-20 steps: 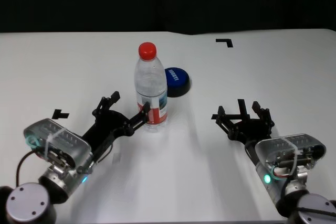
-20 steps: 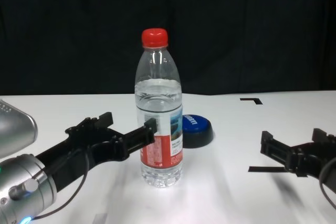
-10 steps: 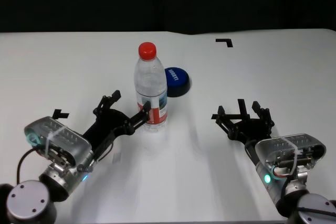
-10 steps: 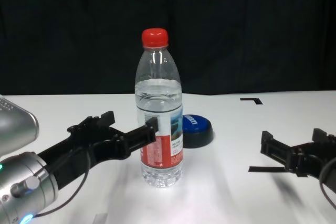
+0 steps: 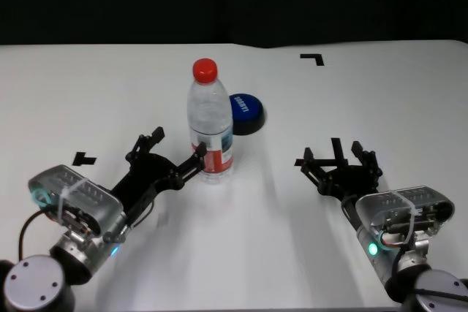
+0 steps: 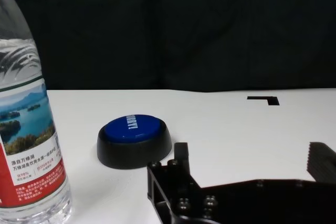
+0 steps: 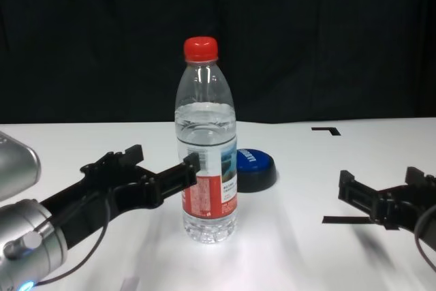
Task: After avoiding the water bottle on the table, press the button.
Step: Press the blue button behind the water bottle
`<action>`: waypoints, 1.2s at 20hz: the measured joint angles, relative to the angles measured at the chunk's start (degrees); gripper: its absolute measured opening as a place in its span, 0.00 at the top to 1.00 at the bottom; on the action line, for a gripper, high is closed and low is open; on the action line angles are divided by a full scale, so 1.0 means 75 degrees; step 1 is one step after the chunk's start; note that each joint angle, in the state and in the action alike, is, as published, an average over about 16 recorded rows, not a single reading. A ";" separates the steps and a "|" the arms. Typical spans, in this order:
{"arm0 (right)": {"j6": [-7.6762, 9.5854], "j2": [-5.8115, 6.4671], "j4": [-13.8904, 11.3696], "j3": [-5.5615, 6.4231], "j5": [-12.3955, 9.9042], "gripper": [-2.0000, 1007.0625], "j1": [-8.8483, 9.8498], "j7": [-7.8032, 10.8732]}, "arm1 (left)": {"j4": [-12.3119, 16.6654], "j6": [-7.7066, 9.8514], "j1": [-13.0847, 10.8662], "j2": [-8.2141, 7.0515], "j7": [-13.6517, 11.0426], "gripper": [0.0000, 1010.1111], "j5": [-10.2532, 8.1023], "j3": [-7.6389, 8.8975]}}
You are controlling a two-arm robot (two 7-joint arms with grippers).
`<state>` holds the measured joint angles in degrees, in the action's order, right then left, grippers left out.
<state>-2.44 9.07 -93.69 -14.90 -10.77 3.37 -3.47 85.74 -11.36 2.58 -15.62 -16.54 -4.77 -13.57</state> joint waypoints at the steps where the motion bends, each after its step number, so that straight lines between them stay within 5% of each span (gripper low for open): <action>1: 0.0000 0.0000 0.0000 0.0000 0.0000 0.00 0.0000 0.0000 | 0.0041 0.0004 -0.0039 -0.0011 0.0013 0.01 -0.0002 0.0017; 13: 0.0000 0.0000 0.0000 0.0000 0.0000 0.00 0.0000 0.0000 | 0.0683 0.0057 -0.0690 -0.0124 0.0266 0.01 0.0060 0.0326; 24: 0.0000 0.0001 0.0000 0.0000 0.0000 0.00 0.0000 0.0000 | 0.1208 0.0109 -0.1277 -0.0003 0.0703 0.01 0.0377 0.0722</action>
<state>-2.44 9.07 -93.69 -14.90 -10.76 3.37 -3.47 94.80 -10.54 -7.00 -15.65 -11.27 -1.95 -8.15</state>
